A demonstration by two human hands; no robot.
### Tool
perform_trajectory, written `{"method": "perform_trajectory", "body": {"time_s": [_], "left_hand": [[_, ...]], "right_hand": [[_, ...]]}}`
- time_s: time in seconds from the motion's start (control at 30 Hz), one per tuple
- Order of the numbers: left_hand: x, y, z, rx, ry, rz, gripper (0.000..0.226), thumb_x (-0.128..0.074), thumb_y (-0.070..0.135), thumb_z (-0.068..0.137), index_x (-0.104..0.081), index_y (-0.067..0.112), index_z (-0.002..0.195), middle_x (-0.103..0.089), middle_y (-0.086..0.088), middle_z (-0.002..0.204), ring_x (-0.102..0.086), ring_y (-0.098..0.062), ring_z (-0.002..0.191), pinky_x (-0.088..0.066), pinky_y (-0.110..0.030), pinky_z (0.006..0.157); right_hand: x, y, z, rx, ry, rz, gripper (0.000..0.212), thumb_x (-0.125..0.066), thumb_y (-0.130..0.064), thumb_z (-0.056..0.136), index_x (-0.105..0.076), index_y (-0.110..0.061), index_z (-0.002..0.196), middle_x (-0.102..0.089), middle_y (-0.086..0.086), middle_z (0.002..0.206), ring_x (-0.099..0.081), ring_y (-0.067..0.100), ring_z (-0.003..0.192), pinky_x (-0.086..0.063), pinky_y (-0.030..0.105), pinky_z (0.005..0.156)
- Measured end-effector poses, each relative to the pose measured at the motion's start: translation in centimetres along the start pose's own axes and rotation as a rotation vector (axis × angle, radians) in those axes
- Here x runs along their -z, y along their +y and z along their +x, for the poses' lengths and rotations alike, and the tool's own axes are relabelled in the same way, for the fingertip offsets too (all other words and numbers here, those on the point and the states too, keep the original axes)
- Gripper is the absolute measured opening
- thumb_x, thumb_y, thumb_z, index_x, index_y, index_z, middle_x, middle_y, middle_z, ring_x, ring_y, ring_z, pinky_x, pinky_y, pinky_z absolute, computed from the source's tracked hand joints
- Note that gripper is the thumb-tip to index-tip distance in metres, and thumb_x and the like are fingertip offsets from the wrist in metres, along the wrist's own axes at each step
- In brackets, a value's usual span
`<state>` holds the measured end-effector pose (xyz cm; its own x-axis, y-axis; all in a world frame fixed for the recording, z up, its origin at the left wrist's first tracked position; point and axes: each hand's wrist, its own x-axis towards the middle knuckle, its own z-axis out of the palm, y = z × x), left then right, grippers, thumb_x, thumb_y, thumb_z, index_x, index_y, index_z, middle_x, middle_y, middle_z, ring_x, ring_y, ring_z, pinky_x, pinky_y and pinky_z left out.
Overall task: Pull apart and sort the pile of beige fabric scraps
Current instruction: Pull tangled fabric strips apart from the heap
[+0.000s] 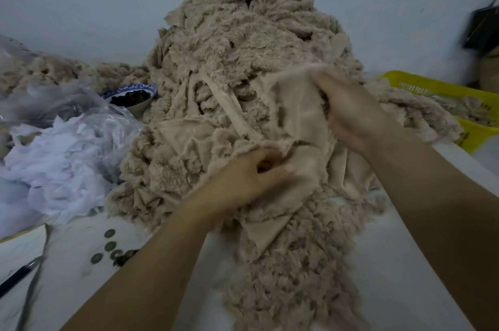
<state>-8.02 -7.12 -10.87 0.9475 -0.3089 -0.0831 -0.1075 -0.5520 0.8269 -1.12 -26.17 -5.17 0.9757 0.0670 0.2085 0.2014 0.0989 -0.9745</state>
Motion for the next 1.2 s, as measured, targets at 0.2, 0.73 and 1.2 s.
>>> {"method": "perform_trajectory", "body": {"time_s": [0.2, 0.73, 1.2], "left_hand": [[-2.0, -0.9, 0.4, -0.178, 0.16, 0.52, 0.027, -0.056, 0.031, 0.099, -0.068, 0.019, 0.121, -0.066, -0.001, 0.125, -0.06, -0.021, 0.113, -0.047, -0.026, 0.091], [7.1, 1.8, 0.4, 0.104, 0.405, -1.303, 0.03, -0.048, 0.014, 0.102, -0.066, 0.003, 0.123, -0.073, -0.014, 0.115, -0.071, -0.027, 0.105, -0.06, -0.032, 0.083], [4.7, 2.7, -1.4, -0.231, 0.535, -0.116, 0.056, -0.037, 0.082, 0.081, -0.066, 0.044, 0.11, -0.066, 0.029, 0.111, -0.059, 0.011, 0.096, -0.049, -0.016, 0.074]], "right_hand": [[-1.4, 0.8, -3.7, 0.043, -0.266, -0.758, 0.048, -0.049, -0.052, 0.098, -0.065, -0.009, 0.112, -0.07, 0.006, 0.108, -0.065, 0.022, 0.1, -0.049, 0.032, 0.086], [-0.9, 2.2, -7.8, 0.031, -0.622, -0.919, 0.017, -0.06, -0.036, 0.093, -0.059, -0.032, 0.11, -0.049, -0.018, 0.11, -0.049, -0.015, 0.085, -0.039, 0.006, 0.07], [-3.1, -2.7, -3.4, 0.203, -0.103, -0.474, 0.016, -0.057, -0.036, 0.1, -0.06, -0.034, 0.084, -0.063, -0.013, 0.078, -0.059, 0.008, 0.074, -0.051, 0.036, 0.075]]}}
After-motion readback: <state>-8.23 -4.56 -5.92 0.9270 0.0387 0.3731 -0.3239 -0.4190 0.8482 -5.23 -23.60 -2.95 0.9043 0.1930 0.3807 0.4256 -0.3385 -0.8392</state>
